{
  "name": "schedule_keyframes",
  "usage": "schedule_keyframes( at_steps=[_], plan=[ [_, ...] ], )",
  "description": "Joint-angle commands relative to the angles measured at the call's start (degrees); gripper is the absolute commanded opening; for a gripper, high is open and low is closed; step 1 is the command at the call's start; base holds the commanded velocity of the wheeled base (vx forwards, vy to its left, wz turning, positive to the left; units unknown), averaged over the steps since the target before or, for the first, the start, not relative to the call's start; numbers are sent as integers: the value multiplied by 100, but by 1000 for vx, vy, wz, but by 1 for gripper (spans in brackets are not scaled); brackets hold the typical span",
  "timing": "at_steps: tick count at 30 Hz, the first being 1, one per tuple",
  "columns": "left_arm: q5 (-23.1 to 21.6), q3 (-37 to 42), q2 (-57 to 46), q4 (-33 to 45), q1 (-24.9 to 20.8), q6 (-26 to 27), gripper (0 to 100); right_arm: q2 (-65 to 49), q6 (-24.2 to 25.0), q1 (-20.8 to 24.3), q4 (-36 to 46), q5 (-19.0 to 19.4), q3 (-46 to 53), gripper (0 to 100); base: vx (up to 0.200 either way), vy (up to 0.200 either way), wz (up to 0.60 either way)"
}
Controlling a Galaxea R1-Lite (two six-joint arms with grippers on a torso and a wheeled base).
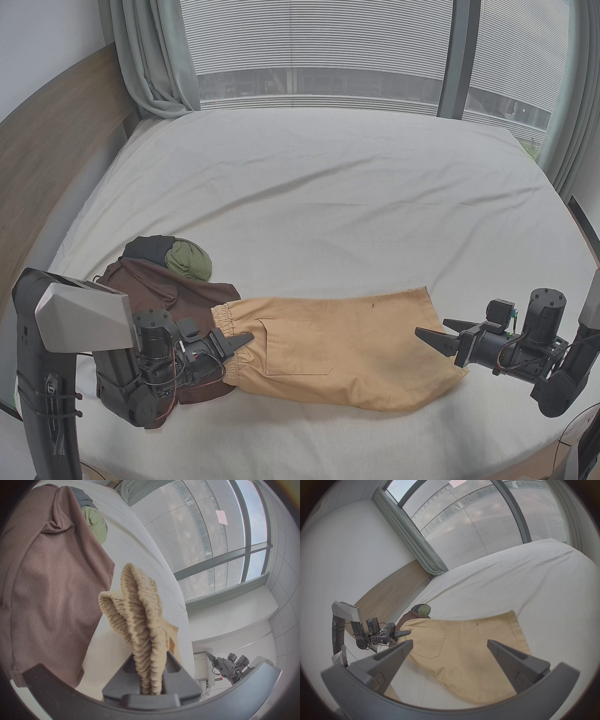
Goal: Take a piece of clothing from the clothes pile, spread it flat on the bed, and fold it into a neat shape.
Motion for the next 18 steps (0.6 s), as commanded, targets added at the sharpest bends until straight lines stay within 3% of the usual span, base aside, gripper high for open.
schedule_keyframes(
  at_steps=[1,13,18],
  plan=[
    [-78,166,-125,5,128,15,0,43,1,12,-4,-1,17,100,0,0,0],
    [-306,632,-336,-4,488,95,0,157,1,47,-4,-1,43,100,0,0,0],
    [-394,886,-362,-4,655,402,0,166,1,100,-4,-10,52,100,0,0,0]
  ],
)
